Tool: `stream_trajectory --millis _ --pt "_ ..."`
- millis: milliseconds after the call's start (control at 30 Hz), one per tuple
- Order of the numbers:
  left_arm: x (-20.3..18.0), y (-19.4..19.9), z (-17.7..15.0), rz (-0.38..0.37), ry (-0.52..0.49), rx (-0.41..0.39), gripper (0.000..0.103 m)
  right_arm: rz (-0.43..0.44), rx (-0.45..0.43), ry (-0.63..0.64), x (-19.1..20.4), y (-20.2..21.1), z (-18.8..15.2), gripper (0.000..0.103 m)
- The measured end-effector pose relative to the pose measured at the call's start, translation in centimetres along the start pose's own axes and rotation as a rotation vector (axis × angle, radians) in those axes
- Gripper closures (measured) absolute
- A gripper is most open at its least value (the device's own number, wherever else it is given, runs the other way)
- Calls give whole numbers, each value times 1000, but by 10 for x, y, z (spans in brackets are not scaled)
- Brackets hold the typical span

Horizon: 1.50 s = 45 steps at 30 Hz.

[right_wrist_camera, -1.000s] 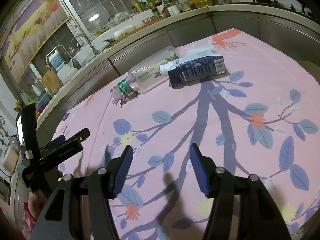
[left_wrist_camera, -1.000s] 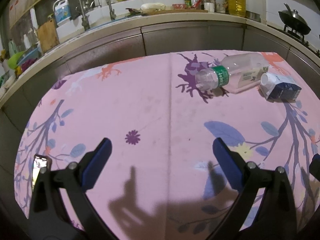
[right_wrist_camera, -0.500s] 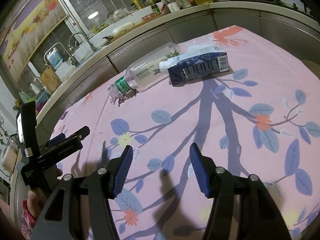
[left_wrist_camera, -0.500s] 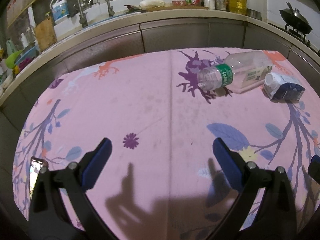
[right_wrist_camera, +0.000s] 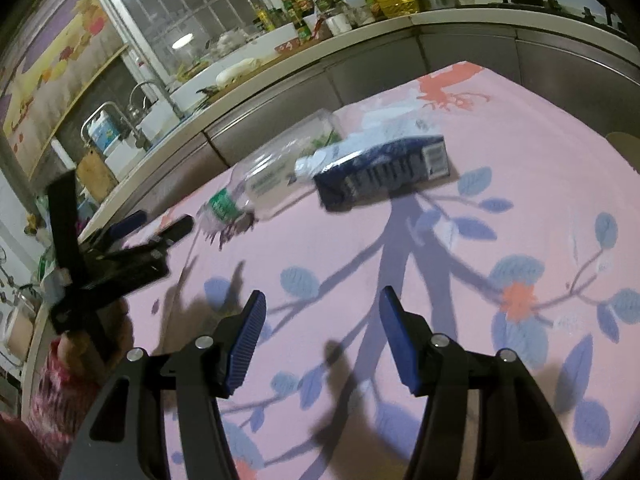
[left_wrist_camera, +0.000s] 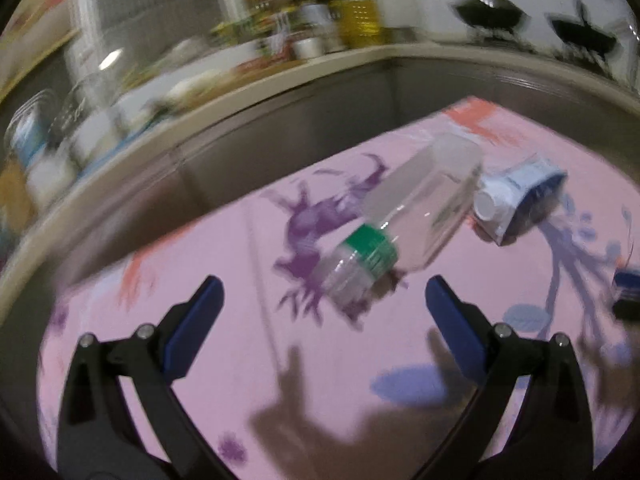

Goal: Collect trash
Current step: 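Grasp the clear green-label bottle with the left tool while the right grasps the milk carton, then carry the bottle and milk carton over the bin and open both tools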

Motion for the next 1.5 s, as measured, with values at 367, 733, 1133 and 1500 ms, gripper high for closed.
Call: stream_trajectory --millis 367,733,1133,1500 --pt "-19 -71 22 -196 -139 134 42 71 -22 -45 -71 -59 136 46" --pt "-40 -27 -16 -213 -39 171 63 221 137 33 -46 -49 73 46" --pt "-47 21 -18 -168 7 132 14 31 -113 507 3 7 6 32" --pt "-49 -40 -16 -118 3 257 39 95 -23 522 -4 -52 25 44"
Point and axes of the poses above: each gripper's, at about its wrist camera, not at the fingertips, and y roughly against the way its jaws point, x to its left, z to its top, the point moved 5 cm from there along -y, roughly the way its jaws point, and after that the axes turned 12 degrees about -z, right-handed, at the moved point
